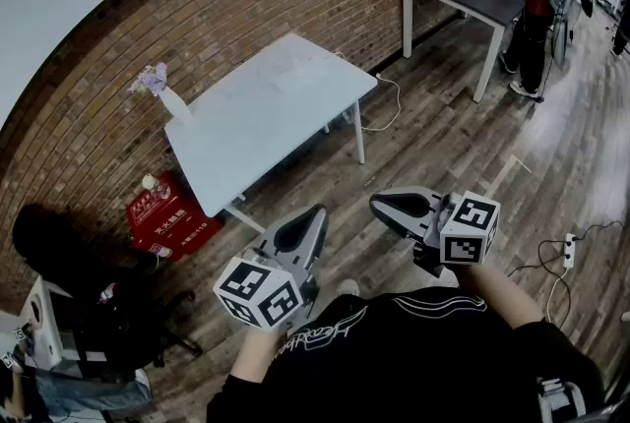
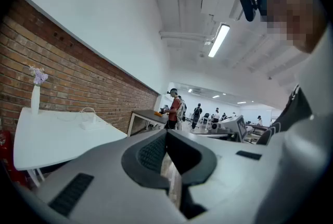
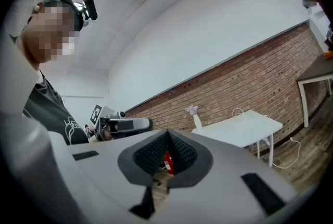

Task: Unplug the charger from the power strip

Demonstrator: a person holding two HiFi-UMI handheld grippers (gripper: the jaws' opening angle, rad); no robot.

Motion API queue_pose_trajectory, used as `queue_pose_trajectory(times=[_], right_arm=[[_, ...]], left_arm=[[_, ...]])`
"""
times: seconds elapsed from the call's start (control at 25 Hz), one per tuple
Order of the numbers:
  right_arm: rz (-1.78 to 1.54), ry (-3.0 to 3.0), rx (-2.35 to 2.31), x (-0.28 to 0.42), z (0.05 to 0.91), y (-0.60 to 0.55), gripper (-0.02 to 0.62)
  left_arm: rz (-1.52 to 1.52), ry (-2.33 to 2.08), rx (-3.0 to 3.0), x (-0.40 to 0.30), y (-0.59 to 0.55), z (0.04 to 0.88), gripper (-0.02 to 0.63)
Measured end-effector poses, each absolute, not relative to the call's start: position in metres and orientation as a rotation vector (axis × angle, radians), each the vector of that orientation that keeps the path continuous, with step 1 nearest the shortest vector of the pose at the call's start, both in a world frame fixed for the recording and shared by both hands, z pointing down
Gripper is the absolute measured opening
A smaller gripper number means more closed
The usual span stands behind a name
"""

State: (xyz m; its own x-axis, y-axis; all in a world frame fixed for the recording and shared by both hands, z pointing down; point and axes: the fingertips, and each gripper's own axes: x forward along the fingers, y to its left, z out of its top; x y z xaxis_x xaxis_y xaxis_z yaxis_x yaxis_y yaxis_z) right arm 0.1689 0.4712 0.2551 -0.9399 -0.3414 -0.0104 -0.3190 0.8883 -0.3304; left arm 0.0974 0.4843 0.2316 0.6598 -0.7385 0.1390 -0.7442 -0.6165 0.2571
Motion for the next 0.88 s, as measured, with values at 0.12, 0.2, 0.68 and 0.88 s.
queue_pose_trajectory(times=[0.12, 0.2, 0.68, 0.88], right_arm=[[-0.497, 2.988, -0.530, 0.168, 0.254, 0.477, -0.003], [-0.492, 2.989, -0.529, 0.169, 0.252, 0.480, -0.003], [-0.497, 2.945, -0.551, 0.193, 0.246, 0.485, -0.002], [-0.555, 2.883, -0.503, 0.199, 0.245, 0.477, -0.002]], left_arm=[[0.054, -1.178, 2.591, 0.099, 0.489, 0.232, 0.003], [0.066, -1.175, 2.596, 0.102, 0.492, 0.232, 0.005], [0.060, -1.166, 2.628, 0.120, 0.496, 0.221, 0.004], [0.070, -1.158, 2.620, 0.125, 0.486, 0.224, 0.003]])
